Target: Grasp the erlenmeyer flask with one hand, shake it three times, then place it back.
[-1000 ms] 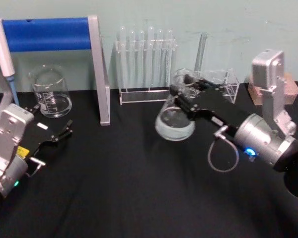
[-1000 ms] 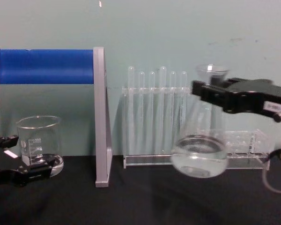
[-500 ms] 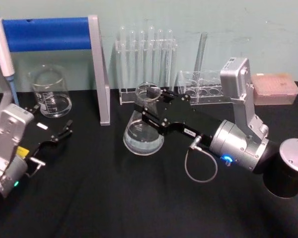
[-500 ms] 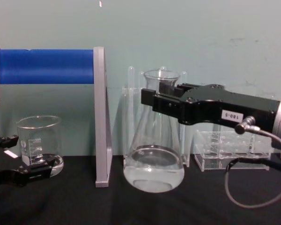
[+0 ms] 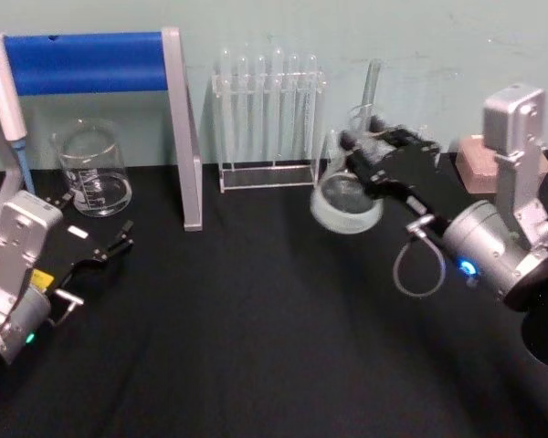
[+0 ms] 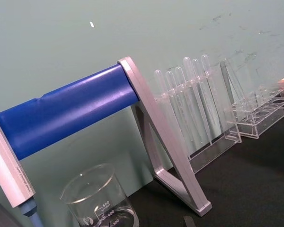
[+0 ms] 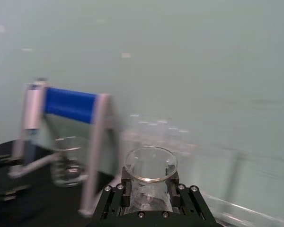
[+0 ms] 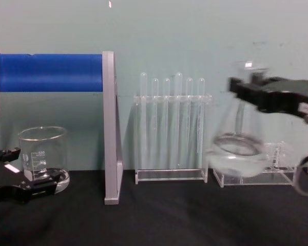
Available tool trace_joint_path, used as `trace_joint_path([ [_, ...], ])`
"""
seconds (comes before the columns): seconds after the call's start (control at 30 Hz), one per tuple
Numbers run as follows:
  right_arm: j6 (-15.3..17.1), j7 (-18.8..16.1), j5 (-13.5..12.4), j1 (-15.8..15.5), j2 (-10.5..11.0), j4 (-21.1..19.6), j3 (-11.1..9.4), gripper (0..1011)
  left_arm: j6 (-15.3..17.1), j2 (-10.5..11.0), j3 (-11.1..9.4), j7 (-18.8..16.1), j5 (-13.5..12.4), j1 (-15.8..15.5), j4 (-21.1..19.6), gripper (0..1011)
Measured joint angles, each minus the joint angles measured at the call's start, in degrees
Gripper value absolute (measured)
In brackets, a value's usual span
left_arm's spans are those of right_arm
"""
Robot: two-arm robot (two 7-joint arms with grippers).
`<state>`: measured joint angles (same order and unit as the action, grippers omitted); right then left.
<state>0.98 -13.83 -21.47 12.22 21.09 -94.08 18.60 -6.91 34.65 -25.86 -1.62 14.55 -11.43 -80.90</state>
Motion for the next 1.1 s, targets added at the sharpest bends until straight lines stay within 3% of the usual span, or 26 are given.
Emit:
trace_joint_path([
  [0.1, 0.83, 4.96, 1.97, -1.65, -0.61, -1.18, -2.77, 453, 0.0, 0.0, 0.0, 0.0, 0.0, 0.0, 0.0, 1001],
  [0.27, 2.05, 9.83, 4.16, -3.68, -1.3, -2.86, -5.81, 453, 0.0, 0.0, 0.0, 0.0, 0.0, 0.0, 0.0, 1001],
  [0.53, 3.09, 11.13, 4.89, -5.21, -2.15, -3.94, -7.89, 453, 0.0, 0.0, 0.0, 0.0, 0.0, 0.0, 0.0, 1001],
  [0.83, 3.14, 6.12, 5.06, -4.45, -2.64, -3.61, -6.28, 453, 0.0, 0.0, 0.0, 0.0, 0.0, 0.0, 0.0, 1001],
  [1.1, 2.29, -4.15, 3.89, -1.46, -2.74, -1.56, -1.41, 453, 0.0, 0.0, 0.0, 0.0, 0.0, 0.0, 0.0, 1001],
])
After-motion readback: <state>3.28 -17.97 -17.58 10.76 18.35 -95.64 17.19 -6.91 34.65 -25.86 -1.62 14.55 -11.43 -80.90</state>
